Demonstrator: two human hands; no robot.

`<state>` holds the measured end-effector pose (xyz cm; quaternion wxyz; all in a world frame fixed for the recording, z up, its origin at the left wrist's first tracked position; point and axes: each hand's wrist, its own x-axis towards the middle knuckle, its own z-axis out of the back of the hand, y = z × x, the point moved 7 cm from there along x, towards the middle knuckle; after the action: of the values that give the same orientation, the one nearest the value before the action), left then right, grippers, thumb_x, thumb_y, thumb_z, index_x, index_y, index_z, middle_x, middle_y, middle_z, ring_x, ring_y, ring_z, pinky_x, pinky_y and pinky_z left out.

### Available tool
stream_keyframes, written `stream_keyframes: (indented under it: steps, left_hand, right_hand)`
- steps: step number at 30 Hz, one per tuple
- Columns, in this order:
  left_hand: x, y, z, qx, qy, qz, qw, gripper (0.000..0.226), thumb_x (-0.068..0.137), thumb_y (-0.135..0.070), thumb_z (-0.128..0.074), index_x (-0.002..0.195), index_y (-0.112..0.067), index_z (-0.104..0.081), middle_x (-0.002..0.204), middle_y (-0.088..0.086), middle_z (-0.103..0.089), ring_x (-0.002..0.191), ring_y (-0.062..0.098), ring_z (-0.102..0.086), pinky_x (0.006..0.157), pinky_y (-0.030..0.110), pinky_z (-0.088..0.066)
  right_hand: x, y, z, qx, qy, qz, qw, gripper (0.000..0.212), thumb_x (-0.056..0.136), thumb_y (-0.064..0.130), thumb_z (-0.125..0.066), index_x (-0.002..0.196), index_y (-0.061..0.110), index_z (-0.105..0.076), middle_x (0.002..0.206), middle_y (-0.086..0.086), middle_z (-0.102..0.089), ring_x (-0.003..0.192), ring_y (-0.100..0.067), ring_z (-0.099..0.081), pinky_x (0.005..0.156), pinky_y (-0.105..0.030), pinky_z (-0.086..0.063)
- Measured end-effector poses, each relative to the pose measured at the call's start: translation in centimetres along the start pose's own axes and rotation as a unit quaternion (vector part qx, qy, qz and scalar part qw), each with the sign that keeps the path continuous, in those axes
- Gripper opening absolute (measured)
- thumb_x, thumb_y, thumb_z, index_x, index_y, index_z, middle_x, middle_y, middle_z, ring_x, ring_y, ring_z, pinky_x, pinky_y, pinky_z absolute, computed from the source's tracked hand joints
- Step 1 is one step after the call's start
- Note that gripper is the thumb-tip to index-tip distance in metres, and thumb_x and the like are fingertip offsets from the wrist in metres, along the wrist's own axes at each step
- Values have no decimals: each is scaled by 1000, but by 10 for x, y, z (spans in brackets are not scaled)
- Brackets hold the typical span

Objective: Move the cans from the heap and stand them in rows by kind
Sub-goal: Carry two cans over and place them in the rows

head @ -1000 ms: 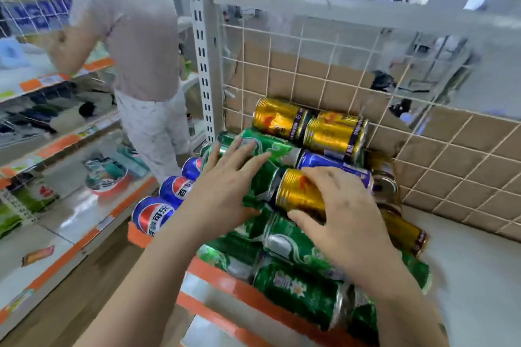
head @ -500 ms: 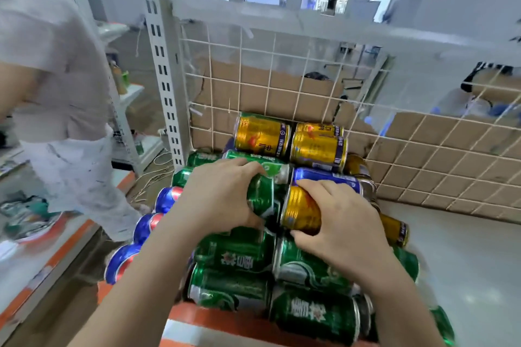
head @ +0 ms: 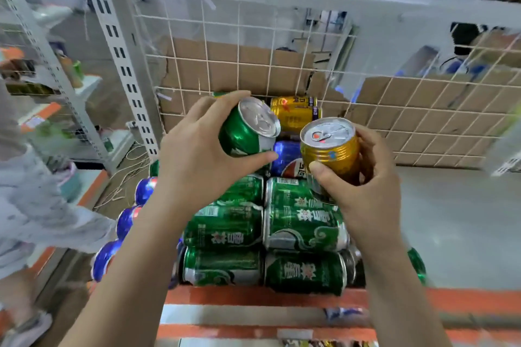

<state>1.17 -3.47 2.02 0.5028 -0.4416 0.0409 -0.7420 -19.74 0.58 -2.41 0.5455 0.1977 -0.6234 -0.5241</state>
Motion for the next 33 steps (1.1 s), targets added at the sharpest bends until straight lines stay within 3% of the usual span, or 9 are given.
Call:
stream_keyframes:
  steps: [4,8,10,17,19,22,25,29,33]
  left_hand:
    - [-2,-43,-27,-124,60,-20,990,76,54,-69,-66,121,-35,-53,113,-18,-60,106,5,-56,90,34,-49]
    - [-17,-95,-68,-284,156,-3,946,63,56,-56,-79,111,-37,-55,100,-24,-65,94,-8,-60,70,9,-48]
    - [-29,-126,-92,-332,202,7,921,53,55,-49,-78,103,-41,-55,91,-26,-66,86,-11,-60,62,6,-46]
    - [-90,-254,-202,-439,309,42,843,49,51,-53,-81,91,-36,-60,75,-25,-69,67,-7,-63,54,9,-44]
    - [-117,-296,-236,-475,333,78,811,35,57,-42,-80,83,-33,-59,67,-26,-67,63,-8,-61,58,7,-45]
    - [-154,-359,-287,-494,371,80,782,38,56,-43,-80,87,-29,-63,75,-13,-71,72,7,-65,67,19,-54]
    - [-179,-418,-327,-491,407,57,768,40,56,-40,-72,92,-28,-59,72,-17,-68,69,2,-63,65,17,-52]
    - [-202,-484,-372,-467,451,26,761,52,39,-47,-77,85,-29,-62,71,-16,-68,67,-2,-62,62,15,-50]
    - [-212,-532,-427,-435,464,-3,771,41,41,-51,-76,78,-40,-62,75,-20,-67,70,-2,-63,67,15,-49]
  right_hand:
    - [-14,-4,41,48,-67,-56,995,58,53,41,-81,106,42,-58,111,8,-66,100,-10,-65,82,-29,-53]
    - [-33,-14,100,57,-108,-108,987,71,50,43,-79,116,27,-60,110,2,-69,101,-17,-66,89,-43,-53]
    - [-46,-19,135,47,-134,-129,981,79,47,46,-78,119,18,-59,109,-4,-69,100,-22,-66,88,-46,-54]
    - [-104,-41,288,46,-201,-159,965,60,39,43,-77,94,25,-60,81,9,-71,76,-11,-67,71,-28,-57]
    - [-123,-50,338,34,-210,-172,962,59,39,44,-78,93,28,-58,80,10,-71,75,-11,-66,71,-29,-56]
    - [-149,-60,409,8,-241,-187,952,49,51,29,-85,89,26,-54,77,9,-67,64,0,-63,61,-16,-51]
    - [-171,-69,472,-7,-265,-204,942,44,56,25,-78,92,24,-51,84,6,-63,59,7,-59,55,-8,-45]
    - [-193,-95,542,-1,-291,-255,922,48,65,36,-82,104,35,-54,105,3,-64,88,-4,-64,80,-25,-53]
    - [-193,-130,600,72,-330,-293,894,57,63,46,-68,118,37,-55,120,-2,-62,107,-21,-61,97,-47,-48]
